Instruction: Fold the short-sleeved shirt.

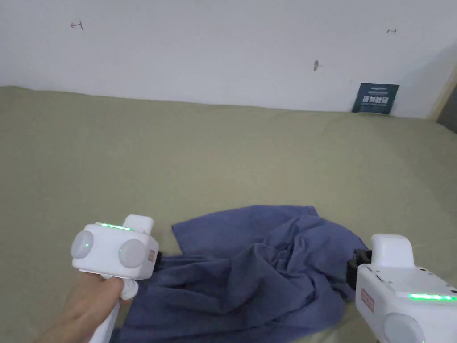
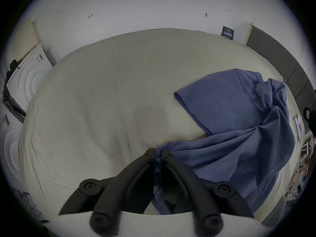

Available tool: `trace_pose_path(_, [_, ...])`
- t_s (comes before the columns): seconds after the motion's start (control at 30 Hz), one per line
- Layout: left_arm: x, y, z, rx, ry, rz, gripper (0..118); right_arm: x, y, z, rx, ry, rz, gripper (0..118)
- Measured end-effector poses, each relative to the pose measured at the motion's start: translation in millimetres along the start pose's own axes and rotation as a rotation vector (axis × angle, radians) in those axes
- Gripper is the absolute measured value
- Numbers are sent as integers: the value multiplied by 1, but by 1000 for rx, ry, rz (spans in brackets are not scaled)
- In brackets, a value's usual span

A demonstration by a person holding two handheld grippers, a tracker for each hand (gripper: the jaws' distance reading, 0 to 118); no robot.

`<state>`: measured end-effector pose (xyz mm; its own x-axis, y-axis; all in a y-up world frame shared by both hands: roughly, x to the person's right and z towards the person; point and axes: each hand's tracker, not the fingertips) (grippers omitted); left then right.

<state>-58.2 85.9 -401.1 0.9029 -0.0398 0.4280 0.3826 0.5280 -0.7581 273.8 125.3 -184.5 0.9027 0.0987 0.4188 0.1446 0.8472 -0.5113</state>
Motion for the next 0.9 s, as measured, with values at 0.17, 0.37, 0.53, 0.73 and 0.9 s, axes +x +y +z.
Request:
trace_pose_path(0.17, [0,-2,0,2,-17,15,5,53,25,-52,-119,-29,-93,0])
trace_pose_path(0.37, [-3,-2,-6,3,-35,20,6,89,33,-109,-276,139,-207,14])
trace_pose_path(0.53, [-13,1,-14,-11,-77,77,6,80,1,-148,-370,38,-104,103])
trace_pose_path(0.73, [-12,3,-14,-14,-78,81,6,72,-6,-143,-412,29,-97,55])
trace_pose_path(0.9, [-23,11,13,52,-53,67,6,68,19,-107,-325,43,-20,8])
